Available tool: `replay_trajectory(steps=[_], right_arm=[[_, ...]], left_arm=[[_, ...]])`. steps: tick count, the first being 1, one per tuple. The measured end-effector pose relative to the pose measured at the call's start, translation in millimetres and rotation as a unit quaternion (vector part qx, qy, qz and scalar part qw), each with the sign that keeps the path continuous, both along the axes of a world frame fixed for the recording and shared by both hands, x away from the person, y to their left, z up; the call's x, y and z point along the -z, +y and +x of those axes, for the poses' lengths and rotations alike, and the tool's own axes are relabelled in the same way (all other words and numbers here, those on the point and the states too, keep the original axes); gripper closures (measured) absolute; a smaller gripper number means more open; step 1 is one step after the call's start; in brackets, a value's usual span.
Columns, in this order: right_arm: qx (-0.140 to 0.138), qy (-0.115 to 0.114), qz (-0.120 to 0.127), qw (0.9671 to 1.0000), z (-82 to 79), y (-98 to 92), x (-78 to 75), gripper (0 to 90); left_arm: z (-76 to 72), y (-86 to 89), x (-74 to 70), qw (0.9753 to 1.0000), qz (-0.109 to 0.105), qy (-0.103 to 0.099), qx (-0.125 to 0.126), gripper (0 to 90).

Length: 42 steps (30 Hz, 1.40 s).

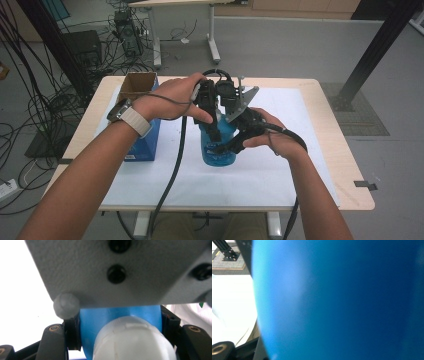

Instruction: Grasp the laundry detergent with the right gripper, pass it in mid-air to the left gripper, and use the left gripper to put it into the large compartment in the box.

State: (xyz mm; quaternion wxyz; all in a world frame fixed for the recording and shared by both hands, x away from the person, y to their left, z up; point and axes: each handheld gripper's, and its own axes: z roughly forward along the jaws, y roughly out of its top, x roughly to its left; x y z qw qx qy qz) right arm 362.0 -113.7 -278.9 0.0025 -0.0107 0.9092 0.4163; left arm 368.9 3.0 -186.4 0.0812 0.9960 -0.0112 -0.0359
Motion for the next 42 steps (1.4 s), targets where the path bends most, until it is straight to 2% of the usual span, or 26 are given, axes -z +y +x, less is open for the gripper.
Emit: replay_trajectory(steps=[42], right_arm=[[-0.007,0.001,0.006,1.0000,3.4,-0.4,-0.4,43.1]], left_arm=[[2.9,1.4,-1.3,1.0000,-0.003,0.002,-0.004,37.7]])
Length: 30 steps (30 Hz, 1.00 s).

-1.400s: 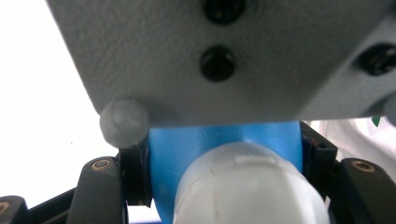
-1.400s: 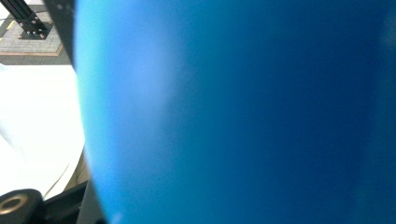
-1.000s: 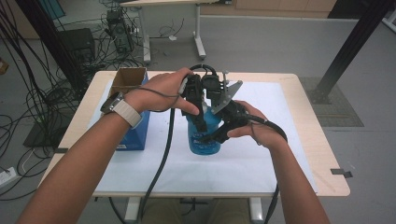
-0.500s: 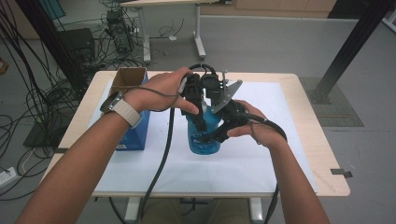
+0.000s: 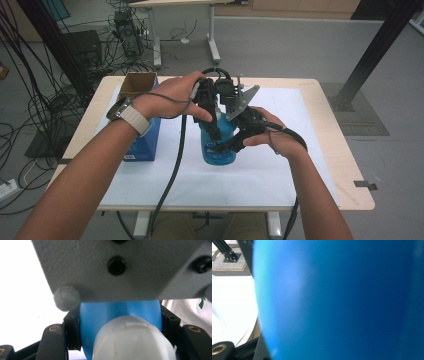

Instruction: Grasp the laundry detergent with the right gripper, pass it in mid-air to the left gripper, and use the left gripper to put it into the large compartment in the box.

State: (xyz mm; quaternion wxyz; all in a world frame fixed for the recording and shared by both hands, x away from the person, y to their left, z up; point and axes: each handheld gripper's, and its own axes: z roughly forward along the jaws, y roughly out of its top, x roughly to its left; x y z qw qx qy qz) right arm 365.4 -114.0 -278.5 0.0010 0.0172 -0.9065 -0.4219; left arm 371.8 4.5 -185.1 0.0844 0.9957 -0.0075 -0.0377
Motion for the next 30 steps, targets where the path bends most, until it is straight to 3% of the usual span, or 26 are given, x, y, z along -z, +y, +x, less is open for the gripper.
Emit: replay_trajectory(steps=[19,30], right_arm=[[0.001,0.008,-0.002,1.0000,-1.7,0.7,-0.4,43.0],[-0.004,0.001,0.000,1.0000,-0.9,0.6,-0.6,43.0]], left_arm=[[0.1,1.1,0.3,1.0000,-0.003,0.003,-0.003,37.7],[-0.9,1.3,-0.3,1.0000,-0.004,0.002,-0.002,37.7]])
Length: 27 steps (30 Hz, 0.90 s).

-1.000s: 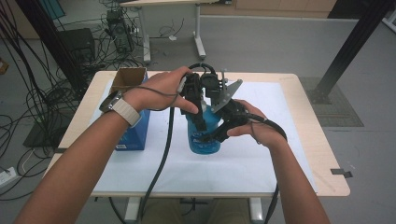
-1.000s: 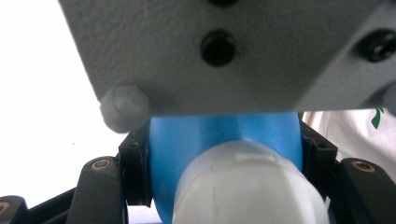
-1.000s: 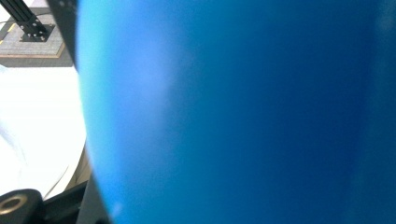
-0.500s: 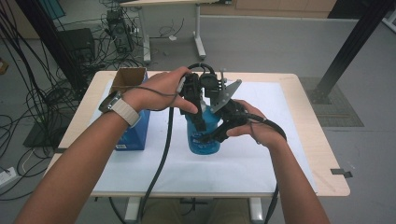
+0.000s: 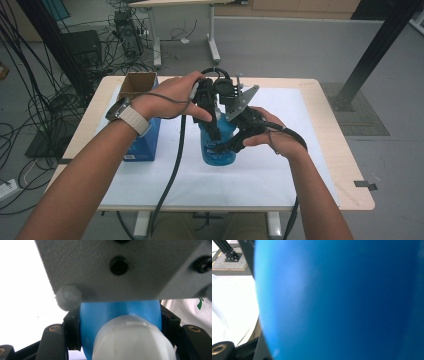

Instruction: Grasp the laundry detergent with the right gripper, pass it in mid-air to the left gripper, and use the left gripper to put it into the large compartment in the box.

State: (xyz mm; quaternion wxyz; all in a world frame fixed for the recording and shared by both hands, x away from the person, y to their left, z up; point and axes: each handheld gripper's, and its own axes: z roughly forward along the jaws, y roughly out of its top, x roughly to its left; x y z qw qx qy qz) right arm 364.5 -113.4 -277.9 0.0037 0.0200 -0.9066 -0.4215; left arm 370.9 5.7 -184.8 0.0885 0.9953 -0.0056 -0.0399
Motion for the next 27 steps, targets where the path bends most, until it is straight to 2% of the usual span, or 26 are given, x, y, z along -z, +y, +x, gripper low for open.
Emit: replay_trajectory(steps=[27], right_arm=[[-0.002,-0.007,0.006,1.0000,-4.9,0.1,-6.0,42.4]], left_arm=[[-6.3,-0.2,-8.3,1.0000,0.002,-0.009,0.001,37.8]])
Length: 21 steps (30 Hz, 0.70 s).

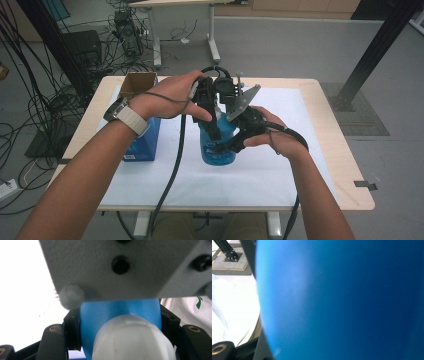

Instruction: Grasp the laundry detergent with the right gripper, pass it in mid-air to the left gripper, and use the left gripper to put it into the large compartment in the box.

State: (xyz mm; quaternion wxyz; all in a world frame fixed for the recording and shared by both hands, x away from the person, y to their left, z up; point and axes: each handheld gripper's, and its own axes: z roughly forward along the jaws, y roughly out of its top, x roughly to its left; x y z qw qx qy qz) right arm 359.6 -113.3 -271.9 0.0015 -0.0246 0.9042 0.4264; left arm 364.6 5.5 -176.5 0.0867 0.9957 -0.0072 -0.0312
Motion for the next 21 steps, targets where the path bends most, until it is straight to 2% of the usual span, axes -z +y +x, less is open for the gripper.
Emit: replay_trajectory(steps=[1,2,3,4,5,6,9,12,15,17,21], right_arm=[[-0.001,-0.004,0.001,1.0000,-0.3,0.1,-0.2,41.9],[-0.001,-0.018,0.003,0.9998,-0.3,0.1,0.2,40.7],[0.003,-0.020,0.005,0.9998,-1.1,-0.3,0.8,32.6],[0.025,-0.011,-0.005,0.9996,-3.2,-1.8,2.0,21.2],[0.030,-0.020,-0.012,0.9993,-1.1,-3.3,4.4,19.9],[0.028,-0.009,-0.017,0.9994,-2.9,-7.2,5.3,19.1],[0.062,-0.001,-0.011,0.9980,-2.5,-24.0,5.2,10.8],[0.084,0.005,-0.007,0.9964,-3.7,-41.9,1.9,9.1],[0.110,0.006,-0.035,0.9933,-5.3,-58.9,0.0,7.7],[0.128,0.015,-0.064,0.9896,-5.5,-70.5,-0.4,7.3],[0.158,0.026,-0.103,0.9818,-6.3,-88.6,-0.9,7.5]], left_arm=[[0.0,0.6,-0.9,1.0000,-0.002,-0.002,0.000,37.9],[0.2,1.1,-1.5,1.0000,-0.003,-0.004,-0.002,37.9],[0.1,1.8,-2.0,1.0000,-0.004,-0.006,-0.004,37.9],[0.2,2.4,-2.7,1.0000,-0.002,-0.008,-0.004,37.9],[-0.1,3.1,-3.5,0.9999,-0.002,-0.009,-0.006,37.9],[-0.5,3.7,-3.9,0.9999,-0.001,-0.009,-0.007,37.9],[-1.1,5.0,-5.1,0.9999,0.002,-0.009,-0.008,37.9],[-1.8,8.5,-6.3,0.9998,0.002,-0.010,-0.017,37.8],[-1.6,12.4,-7.7,0.9995,0.004,-0.013,-0.028,37.8],[-1.3,15.0,-8.9,0.9992,0.006,-0.016,-0.037,37.7],[0.7,21.5,-11.9,0.9969,0.004,-0.025,-0.075,37.8]])
